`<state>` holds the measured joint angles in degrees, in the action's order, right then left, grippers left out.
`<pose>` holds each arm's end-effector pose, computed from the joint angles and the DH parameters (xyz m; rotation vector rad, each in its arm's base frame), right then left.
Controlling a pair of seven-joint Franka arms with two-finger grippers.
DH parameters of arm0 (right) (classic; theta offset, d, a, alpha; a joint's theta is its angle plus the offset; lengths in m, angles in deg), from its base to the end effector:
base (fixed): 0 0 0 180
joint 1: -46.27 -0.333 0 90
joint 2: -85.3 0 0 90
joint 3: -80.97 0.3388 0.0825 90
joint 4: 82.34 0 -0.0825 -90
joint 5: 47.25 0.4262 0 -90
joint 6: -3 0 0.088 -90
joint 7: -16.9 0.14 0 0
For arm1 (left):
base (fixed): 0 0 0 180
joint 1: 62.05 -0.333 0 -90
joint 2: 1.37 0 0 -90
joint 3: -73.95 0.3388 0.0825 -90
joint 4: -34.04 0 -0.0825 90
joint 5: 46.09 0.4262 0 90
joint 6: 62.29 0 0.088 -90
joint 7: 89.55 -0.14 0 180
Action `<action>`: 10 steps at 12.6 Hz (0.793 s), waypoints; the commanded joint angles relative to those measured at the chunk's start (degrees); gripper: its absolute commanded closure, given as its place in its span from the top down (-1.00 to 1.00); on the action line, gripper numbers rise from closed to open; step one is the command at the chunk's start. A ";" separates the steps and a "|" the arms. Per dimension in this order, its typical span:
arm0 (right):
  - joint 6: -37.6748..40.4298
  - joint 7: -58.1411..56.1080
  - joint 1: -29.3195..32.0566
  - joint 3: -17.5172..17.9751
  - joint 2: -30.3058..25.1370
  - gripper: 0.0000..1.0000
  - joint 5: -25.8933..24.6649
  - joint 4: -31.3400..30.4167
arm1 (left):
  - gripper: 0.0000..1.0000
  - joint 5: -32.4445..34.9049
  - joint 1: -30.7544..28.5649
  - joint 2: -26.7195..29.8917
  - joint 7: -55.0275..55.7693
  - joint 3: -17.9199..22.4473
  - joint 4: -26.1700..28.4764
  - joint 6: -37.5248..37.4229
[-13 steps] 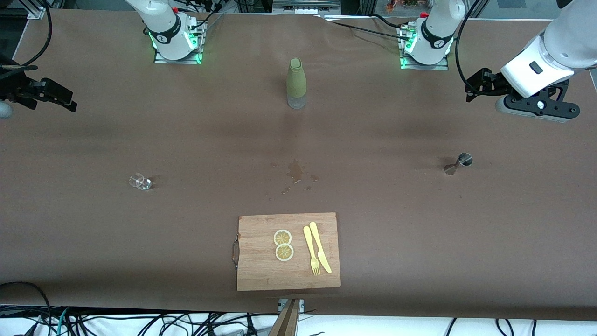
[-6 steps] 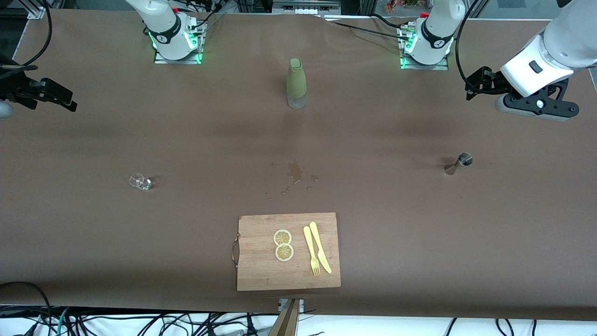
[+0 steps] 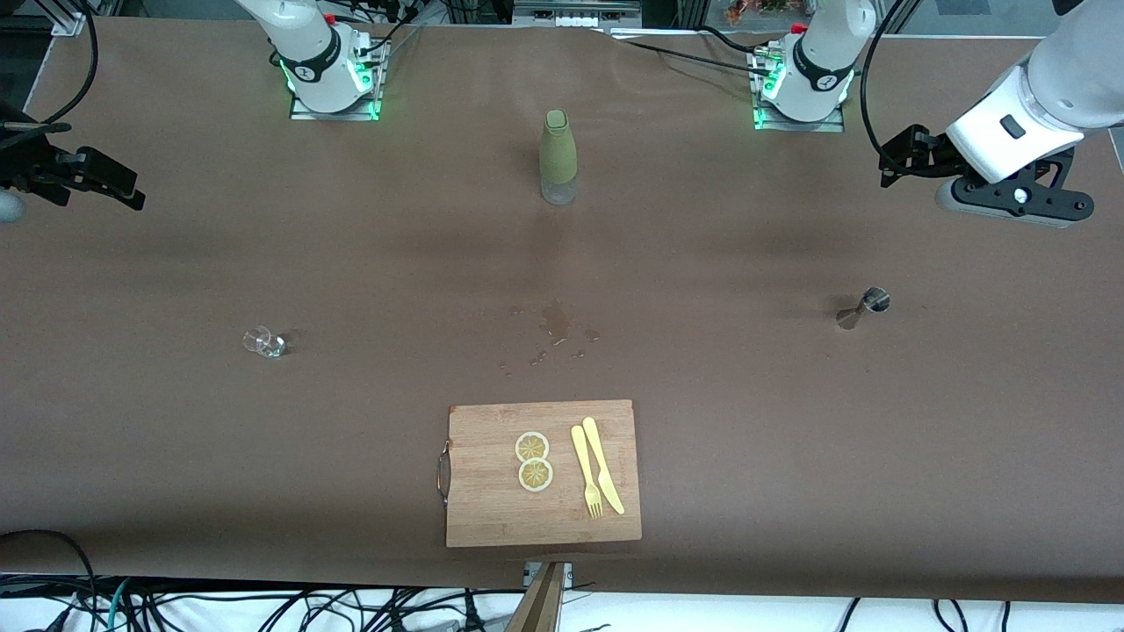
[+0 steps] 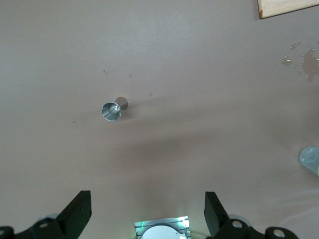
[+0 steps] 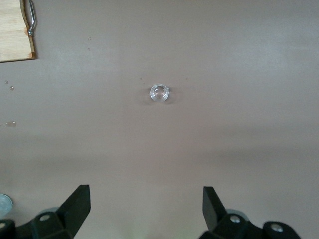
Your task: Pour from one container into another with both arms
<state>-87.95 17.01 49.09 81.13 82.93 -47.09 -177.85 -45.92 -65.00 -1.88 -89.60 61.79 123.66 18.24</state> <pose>0.5805 -0.0266 0.5907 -3.1366 0.0760 0.0599 0.5680 -0.0911 0.6000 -3.1061 0.2514 0.2604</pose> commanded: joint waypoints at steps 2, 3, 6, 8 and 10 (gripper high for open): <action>0.25 0.60 -0.18 -0.25 0.27 1.00 0.72 0.85 | 1.00 1.24 -0.21 0.42 -0.13 -0.49 -0.67 -0.72; 0.16 0.60 -0.10 -0.25 0.27 1.00 0.72 0.85 | 1.00 1.15 -0.21 0.42 -0.21 -0.23 -0.85 -0.46; 0.16 0.60 -0.19 -0.16 0.27 1.00 0.72 0.85 | 1.00 0.27 -0.48 0.16 -3.72 0.30 -0.85 -0.46; 0.16 0.60 -0.19 -0.16 0.27 1.00 0.72 0.94 | 1.00 0.27 -0.56 0.25 -5.21 0.39 -0.85 -0.98; 0.16 0.60 -0.19 -0.16 0.27 1.00 0.72 0.94 | 1.00 0.27 -0.65 0.25 -9.07 0.57 -0.76 -1.86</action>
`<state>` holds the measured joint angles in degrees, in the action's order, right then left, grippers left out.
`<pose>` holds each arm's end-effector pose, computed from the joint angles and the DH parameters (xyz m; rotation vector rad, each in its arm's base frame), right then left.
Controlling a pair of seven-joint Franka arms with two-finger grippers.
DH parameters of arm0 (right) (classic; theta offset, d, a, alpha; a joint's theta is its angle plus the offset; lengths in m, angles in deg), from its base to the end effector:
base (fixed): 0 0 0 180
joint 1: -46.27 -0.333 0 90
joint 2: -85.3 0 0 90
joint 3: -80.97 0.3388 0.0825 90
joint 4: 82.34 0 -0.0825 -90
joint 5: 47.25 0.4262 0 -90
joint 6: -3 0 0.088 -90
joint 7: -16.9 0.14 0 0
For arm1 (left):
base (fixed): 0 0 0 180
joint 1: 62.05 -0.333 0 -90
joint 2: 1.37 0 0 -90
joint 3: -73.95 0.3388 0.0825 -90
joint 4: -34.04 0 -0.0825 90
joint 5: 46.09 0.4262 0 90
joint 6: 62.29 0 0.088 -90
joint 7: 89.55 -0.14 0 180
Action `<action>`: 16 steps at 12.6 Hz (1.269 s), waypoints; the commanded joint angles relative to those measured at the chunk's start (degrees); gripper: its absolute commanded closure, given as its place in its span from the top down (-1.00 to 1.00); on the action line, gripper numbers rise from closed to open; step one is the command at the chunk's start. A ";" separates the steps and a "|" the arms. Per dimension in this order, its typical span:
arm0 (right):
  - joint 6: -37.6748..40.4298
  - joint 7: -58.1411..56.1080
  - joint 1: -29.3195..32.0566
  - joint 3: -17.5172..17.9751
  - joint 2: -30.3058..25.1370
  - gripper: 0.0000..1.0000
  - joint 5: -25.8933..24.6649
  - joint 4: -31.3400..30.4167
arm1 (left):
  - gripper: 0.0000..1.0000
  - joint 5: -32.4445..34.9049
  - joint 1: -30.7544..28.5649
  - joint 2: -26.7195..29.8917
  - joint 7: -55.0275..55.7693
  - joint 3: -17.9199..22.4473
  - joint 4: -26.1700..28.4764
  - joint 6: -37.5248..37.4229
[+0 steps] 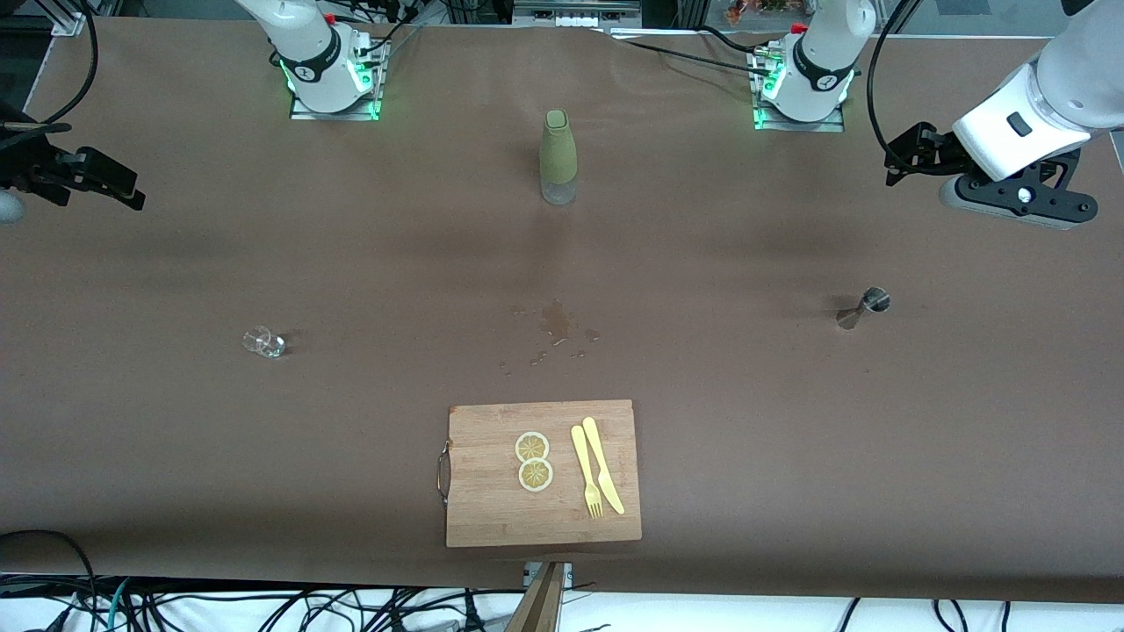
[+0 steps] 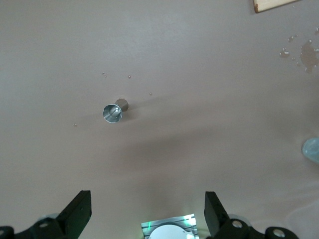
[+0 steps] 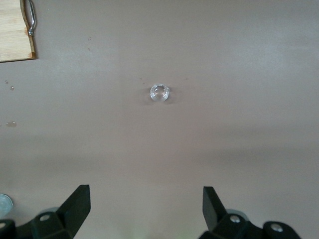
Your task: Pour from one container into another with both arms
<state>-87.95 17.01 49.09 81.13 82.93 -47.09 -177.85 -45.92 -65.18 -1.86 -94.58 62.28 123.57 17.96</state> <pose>0.5805 -0.0266 0.5907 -3.1366 0.0760 0.0599 0.5683 -0.0844 0.6006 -3.1019 0.3689 0.2665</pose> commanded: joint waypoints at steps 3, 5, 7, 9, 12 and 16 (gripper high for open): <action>0.16 0.60 -0.18 -0.16 0.26 1.00 0.72 0.94 | 1.00 -3.49 -4.68 0.05 -9.88 0.07 0.21 -2.64; 0.16 0.60 -0.18 -0.16 0.26 1.00 0.72 0.94 | 1.00 -4.21 -6.62 -0.30 -16.03 0.07 0.30 -2.55; 0.07 0.60 -0.18 -0.16 0.26 1.00 0.72 0.94 | 1.00 -6.31 -9.25 -0.47 -20.96 0.07 0.74 -2.64; 0.25 -0.02 -0.27 -0.07 0.35 1.00 0.63 1.03 | 1.00 -7.90 -12.06 -1.09 -27.63 0.07 0.91 -2.47; 1.21 -0.46 -0.53 0.19 2.19 1.00 0.72 0.94 | 1.00 -10.27 -15.67 -1.18 -37.21 0.07 1.00 -2.64; 1.57 -8.94 -0.19 0.02 6.30 1.00 0.72 0.94 | 1.00 -13.43 -21.47 -3.11 -49.62 0.07 1.18 -2.64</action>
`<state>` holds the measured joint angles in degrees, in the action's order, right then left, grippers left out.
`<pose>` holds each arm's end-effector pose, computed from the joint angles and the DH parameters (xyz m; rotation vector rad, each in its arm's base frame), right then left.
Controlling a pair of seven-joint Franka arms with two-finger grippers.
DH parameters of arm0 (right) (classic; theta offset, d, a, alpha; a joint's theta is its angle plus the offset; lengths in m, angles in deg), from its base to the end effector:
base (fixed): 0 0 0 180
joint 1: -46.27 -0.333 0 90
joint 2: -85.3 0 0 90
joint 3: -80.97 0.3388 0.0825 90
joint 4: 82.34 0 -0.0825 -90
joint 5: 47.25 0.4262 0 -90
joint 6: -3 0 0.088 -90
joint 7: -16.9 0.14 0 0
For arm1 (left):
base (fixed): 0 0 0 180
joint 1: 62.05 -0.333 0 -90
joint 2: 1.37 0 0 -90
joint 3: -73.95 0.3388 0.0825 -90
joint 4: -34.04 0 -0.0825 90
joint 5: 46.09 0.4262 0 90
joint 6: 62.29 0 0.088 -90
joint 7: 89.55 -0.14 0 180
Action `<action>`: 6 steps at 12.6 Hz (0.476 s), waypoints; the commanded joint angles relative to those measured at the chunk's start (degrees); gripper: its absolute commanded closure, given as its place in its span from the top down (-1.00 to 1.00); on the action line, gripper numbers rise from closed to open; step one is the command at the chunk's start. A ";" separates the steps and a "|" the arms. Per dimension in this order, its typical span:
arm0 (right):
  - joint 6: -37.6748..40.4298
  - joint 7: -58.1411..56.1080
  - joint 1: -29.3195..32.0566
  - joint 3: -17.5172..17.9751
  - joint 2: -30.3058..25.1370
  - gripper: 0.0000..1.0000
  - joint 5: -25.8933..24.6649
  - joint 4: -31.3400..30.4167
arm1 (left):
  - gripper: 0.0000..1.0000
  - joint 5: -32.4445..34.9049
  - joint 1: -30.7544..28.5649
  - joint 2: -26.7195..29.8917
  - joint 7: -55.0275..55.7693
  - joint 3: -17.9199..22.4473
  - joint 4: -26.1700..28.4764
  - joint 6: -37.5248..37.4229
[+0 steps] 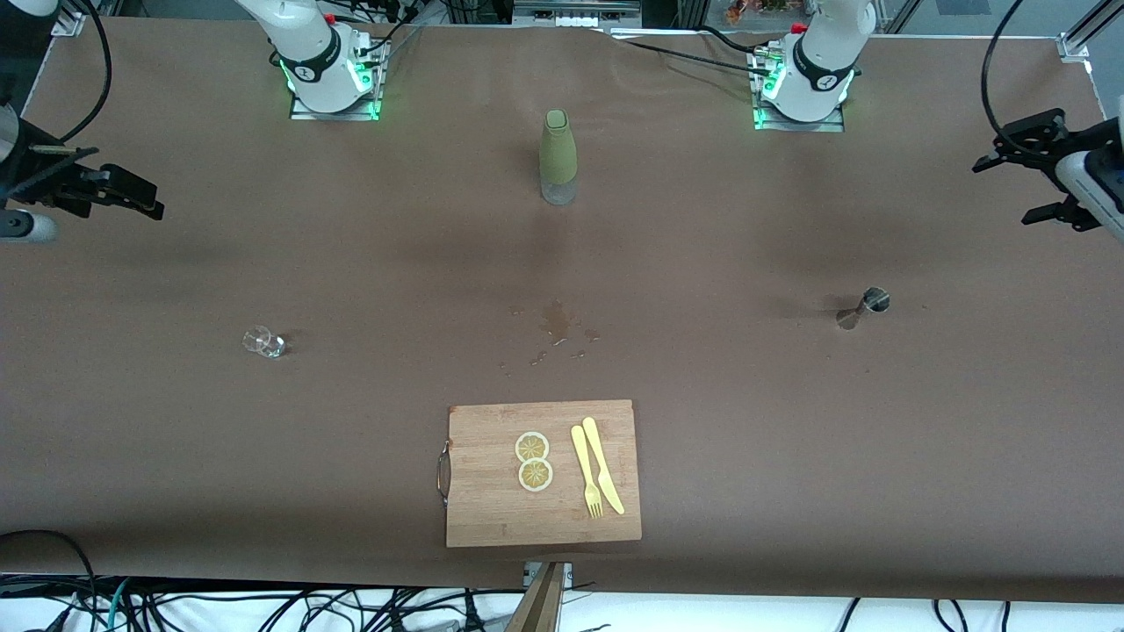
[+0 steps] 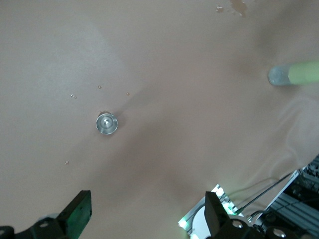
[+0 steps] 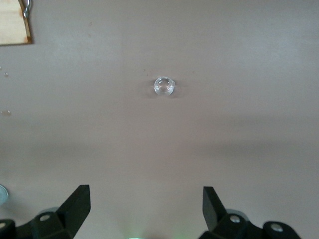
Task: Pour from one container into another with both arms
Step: 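Lower the right gripper to the glass cup while the left gripper approaches the jigger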
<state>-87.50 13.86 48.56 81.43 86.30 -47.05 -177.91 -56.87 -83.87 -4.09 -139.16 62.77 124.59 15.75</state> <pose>0.5937 -0.0185 0.5550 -3.1289 -0.0327 0.1655 0.5718 0.0802 0.5709 2.6629 -0.9655 -0.1849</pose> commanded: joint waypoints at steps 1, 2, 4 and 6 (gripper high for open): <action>2.24 -11.49 0.61 -0.55 4.44 1.00 0.67 1.78 | 1.00 -2.66 -3.40 -1.41 -6.44 -0.42 0.07 -0.35; 1.73 -19.81 1.48 -1.07 4.97 1.00 0.33 1.79 | 1.00 -2.66 -4.28 -2.11 -8.20 -0.42 -0.10 -0.26; 1.55 -38.18 3.15 -2.21 8.39 1.00 0.85 2.05 | 1.00 -2.58 -6.30 -2.99 -11.63 -0.42 -0.54 0.00; -0.98 -48.77 4.91 -2.74 10.95 1.00 4.25 1.97 | 1.00 -2.66 -9.46 -4.92 -15.75 -0.42 -0.98 0.27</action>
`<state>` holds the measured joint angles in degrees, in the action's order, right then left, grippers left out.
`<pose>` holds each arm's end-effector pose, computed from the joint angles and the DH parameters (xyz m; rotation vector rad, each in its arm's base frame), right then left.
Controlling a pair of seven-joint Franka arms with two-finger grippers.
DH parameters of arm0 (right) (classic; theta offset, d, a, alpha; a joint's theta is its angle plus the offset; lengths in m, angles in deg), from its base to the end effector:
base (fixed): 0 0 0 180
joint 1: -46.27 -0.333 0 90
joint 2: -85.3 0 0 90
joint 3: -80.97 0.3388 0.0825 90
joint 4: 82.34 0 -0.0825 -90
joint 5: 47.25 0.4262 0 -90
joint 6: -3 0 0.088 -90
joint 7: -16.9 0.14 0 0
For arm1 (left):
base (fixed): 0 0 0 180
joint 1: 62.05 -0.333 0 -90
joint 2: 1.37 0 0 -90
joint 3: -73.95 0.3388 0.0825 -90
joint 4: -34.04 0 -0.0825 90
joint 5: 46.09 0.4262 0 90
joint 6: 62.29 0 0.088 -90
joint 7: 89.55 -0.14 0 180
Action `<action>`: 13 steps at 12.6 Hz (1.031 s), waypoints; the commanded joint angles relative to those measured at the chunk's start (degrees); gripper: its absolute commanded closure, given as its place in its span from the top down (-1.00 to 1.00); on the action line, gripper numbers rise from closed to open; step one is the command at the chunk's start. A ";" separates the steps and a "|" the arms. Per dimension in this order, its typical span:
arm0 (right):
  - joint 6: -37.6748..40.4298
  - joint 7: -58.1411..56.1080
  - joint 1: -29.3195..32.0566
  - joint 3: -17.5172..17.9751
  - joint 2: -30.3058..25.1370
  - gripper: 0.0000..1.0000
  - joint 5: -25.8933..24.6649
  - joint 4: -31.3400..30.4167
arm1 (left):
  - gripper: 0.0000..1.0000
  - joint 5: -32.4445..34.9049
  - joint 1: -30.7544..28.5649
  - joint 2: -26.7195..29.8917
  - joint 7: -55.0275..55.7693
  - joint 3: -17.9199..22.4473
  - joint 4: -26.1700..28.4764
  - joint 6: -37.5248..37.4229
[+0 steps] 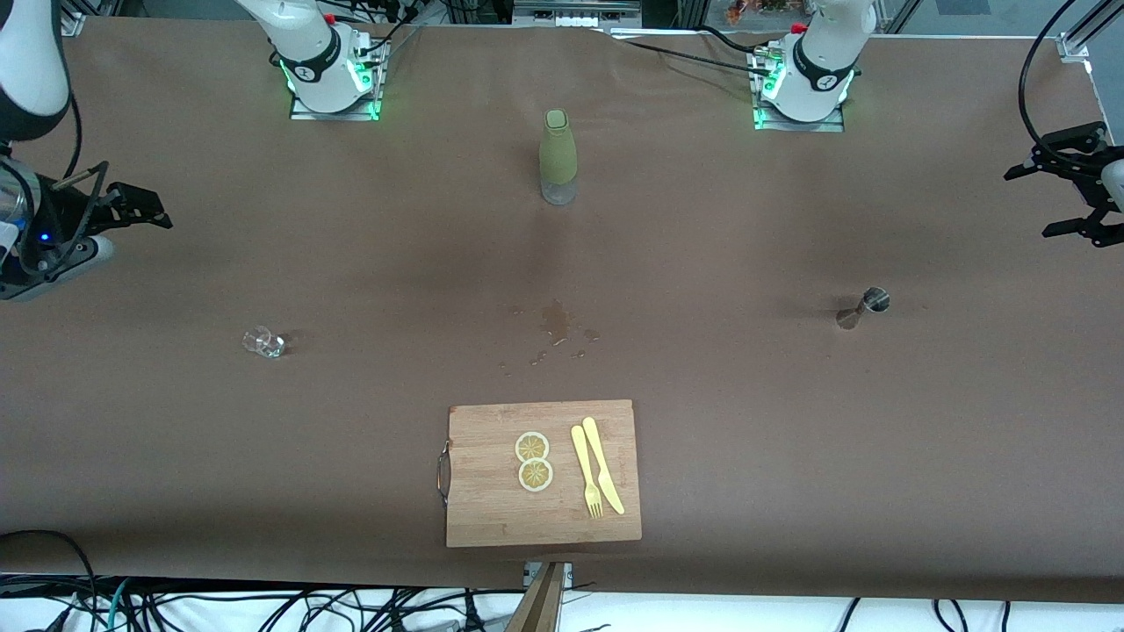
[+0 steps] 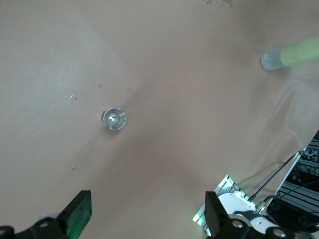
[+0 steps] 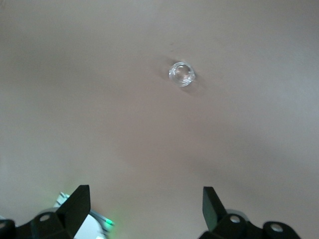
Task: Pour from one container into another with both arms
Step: 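Lower the right gripper to the glass cup while the left gripper approaches the jigger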
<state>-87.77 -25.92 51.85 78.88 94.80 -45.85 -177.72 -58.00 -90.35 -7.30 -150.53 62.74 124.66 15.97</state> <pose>0.6166 -0.0785 0.4667 -2.8644 -0.9016 0.3242 0.5715 0.1472 0.5393 2.5552 -1.0474 -0.1419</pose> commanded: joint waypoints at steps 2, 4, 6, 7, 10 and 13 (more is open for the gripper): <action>-1.43 -16.99 4.95 -0.20 6.04 1.00 8.76 1.77 | 1.00 -3.19 -6.58 -4.26 -8.00 -0.39 -1.14 0.22; -1.96 -26.92 8.99 -0.54 10.34 1.00 17.72 1.77 | 1.00 -4.16 -7.91 -7.06 -9.16 -0.39 -2.02 1.27; -3.28 -37.02 10.86 -0.98 13.60 1.00 24.84 1.24 | 1.00 -5.21 -8.18 -9.44 -9.94 -0.39 -2.46 1.98; -3.19 -40.81 11.21 -2.29 15.62 1.00 29.14 1.16 | 1.00 -7.40 -8.44 -10.76 -12.82 -0.39 -2.46 2.33; -4.07 -59.33 14.80 -2.66 22.64 1.00 38.91 1.24 | 1.00 -7.60 -9.06 -13.14 -18.91 -0.39 -2.20 6.45; -6.51 -73.94 16.39 -2.57 27.84 1.00 44.99 1.33 | 1.00 -9.43 -10.81 -16.65 -27.50 -0.39 -2.02 7.51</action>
<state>-93.05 -92.54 67.20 75.90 119.94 -4.33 -177.57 -65.00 -99.66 -21.40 -172.43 62.70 124.08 23.23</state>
